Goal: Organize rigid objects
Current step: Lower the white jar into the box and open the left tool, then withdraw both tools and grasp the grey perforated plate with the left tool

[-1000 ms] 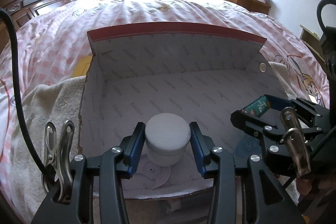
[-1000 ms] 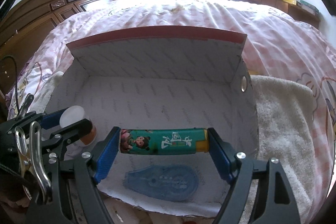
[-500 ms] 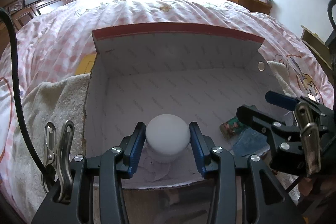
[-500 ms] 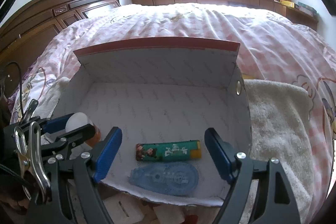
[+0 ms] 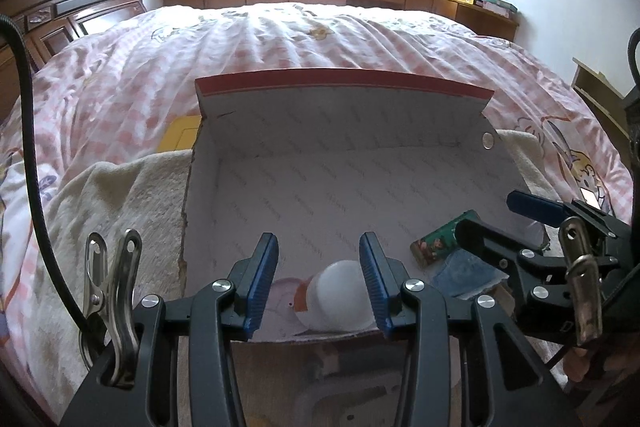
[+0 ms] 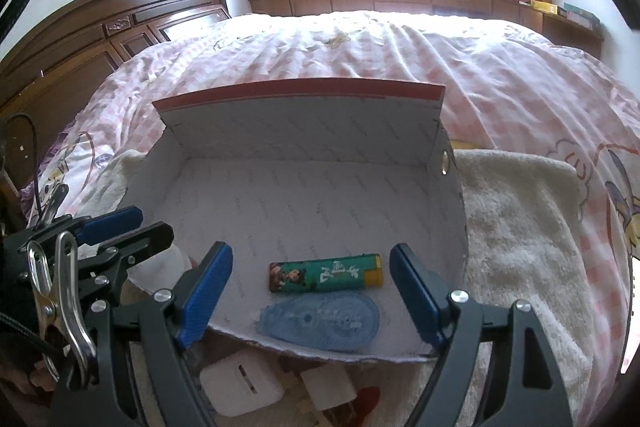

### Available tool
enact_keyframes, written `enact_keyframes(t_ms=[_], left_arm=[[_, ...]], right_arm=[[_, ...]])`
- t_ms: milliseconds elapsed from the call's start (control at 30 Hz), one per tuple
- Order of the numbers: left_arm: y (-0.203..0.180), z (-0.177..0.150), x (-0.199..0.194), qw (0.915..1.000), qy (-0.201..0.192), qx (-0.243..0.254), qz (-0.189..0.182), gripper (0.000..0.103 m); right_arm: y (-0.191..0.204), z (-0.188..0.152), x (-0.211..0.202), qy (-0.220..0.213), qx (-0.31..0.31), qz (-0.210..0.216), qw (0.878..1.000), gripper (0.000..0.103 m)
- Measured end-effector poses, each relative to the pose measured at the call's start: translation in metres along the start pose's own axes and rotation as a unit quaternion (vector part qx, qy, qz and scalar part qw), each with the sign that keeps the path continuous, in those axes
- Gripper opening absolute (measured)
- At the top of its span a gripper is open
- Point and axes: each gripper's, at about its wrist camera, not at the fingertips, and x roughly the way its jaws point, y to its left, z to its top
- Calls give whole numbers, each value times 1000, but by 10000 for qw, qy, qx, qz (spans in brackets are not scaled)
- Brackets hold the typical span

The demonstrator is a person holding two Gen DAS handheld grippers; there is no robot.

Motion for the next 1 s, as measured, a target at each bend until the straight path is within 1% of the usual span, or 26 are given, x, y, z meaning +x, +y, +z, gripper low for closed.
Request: enact_keyframes(t_ms=[167, 567, 733, 1000], left_arm=[[1, -5, -8, 10000, 2, -9, 54, 43], [4, -28, -31, 9999, 34, -95, 43, 43], [3, -42, -36, 9998, 116, -151, 1, 43], [2, -64, -43, 9994, 275, -205, -14, 43]], right_arm=[[3, -6, -9, -24, -11, 15, 10000, 84], [7, -31, -28, 29, 47, 39, 10000, 84], [7, -42, -36, 26, 52, -1, 10000, 84], [1, -61, -47, 76, 228, 24, 9997, 84]])
